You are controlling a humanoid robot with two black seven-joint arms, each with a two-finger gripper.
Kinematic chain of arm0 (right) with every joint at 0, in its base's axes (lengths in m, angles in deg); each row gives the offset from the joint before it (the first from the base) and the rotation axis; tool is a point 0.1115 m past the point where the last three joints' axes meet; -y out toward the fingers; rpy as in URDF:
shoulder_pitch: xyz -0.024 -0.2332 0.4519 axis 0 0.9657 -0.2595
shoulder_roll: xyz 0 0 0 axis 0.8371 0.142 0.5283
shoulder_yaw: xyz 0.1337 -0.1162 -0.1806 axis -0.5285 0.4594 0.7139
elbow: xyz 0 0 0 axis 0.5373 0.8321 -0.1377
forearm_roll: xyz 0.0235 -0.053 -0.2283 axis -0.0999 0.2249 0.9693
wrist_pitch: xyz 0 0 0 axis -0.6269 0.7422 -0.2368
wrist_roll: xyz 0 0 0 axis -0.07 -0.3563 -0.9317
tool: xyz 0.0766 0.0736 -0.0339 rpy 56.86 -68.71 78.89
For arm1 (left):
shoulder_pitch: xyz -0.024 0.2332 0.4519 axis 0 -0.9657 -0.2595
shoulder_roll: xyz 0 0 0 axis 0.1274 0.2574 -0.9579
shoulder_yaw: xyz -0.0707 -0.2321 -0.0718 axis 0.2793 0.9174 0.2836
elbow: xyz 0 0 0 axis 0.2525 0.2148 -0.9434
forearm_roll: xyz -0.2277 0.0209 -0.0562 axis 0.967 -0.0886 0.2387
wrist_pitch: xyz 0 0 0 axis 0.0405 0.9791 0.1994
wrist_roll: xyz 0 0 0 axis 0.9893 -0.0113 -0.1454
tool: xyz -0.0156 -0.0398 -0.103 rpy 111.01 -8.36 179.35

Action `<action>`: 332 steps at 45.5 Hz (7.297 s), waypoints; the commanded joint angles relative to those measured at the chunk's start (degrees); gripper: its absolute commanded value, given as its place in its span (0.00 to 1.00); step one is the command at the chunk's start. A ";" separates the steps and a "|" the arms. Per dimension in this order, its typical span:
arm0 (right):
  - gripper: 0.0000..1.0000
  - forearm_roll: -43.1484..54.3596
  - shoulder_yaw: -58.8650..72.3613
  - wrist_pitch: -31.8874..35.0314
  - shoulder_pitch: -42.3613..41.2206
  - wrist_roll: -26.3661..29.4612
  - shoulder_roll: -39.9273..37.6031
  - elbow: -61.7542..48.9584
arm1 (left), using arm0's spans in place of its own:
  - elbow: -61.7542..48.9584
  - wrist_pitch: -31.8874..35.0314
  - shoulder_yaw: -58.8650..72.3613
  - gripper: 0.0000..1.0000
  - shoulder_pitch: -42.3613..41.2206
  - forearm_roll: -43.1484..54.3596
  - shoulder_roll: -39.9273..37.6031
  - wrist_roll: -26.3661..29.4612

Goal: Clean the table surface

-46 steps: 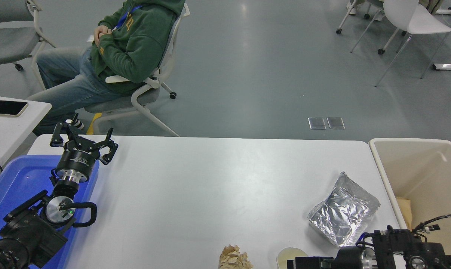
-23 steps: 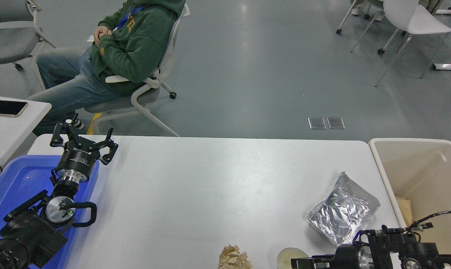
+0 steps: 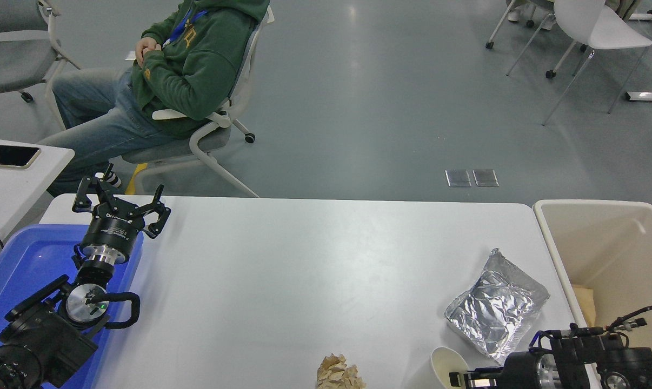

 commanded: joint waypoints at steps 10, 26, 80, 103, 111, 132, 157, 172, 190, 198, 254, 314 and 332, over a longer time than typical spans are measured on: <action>0.00 -1.86 -0.50 0.34 0.07 -4.49 -5.10 2.25 | -0.03 0.01 0.00 1.00 0.00 -0.02 0.00 0.08; 0.00 -10.74 -16.74 12.46 -1.43 -5.63 -14.76 3.57 | -0.03 0.01 0.00 1.00 0.00 -0.02 0.00 -0.01; 0.00 -20.23 -23.62 31.28 -20.50 -5.11 -26.99 3.04 | -0.03 0.01 0.00 1.00 0.00 -0.02 0.00 -0.01; 0.00 -19.18 -22.91 30.49 -20.68 -4.84 -17.67 -17.34 | -0.03 -0.08 0.00 1.00 0.00 -0.02 0.00 -0.01; 0.00 -19.09 -22.56 28.99 -19.89 -4.84 -15.30 -26.83 | 0.06 0.01 0.00 1.00 0.00 -0.02 0.00 -0.01; 0.00 -19.79 -13.25 12.65 -18.57 -5.02 0.08 -53.37 | 0.06 0.01 0.00 1.00 0.00 -0.02 0.00 -0.01; 0.00 -22.16 -12.54 -6.69 -10.31 -5.11 13.79 -73.68 | 0.06 0.01 0.00 1.00 0.00 -0.02 0.00 -0.01; 0.00 -31.04 -11.22 -9.59 -6.88 -5.11 22.32 -88.36 | 0.06 0.01 0.00 1.00 0.00 -0.02 0.00 -0.01; 0.00 -45.10 -9.90 -13.19 -3.10 -5.02 26.98 -88.89 | 0.06 0.01 0.00 1.00 0.00 -0.02 0.00 0.08; 0.00 -45.37 -9.90 -13.55 -2.40 -5.02 27.07 -88.89 | 0.06 0.01 0.00 1.00 0.00 -0.02 0.00 0.08; 1.00 -55.48 -11.05 -15.39 -3.10 -5.11 26.36 -88.72 | 0.06 0.01 0.00 1.00 0.00 -0.02 0.00 -0.01; 1.00 -62.33 -23.44 -15.04 -5.30 -15.65 12.74 -38.36 | -0.03 0.01 0.00 1.00 0.00 -0.02 0.00 -0.01; 1.00 -69.89 -28.27 -15.04 0.68 -21.36 22.58 -31.85 | 0.06 0.01 0.00 1.00 0.00 -0.02 0.00 0.08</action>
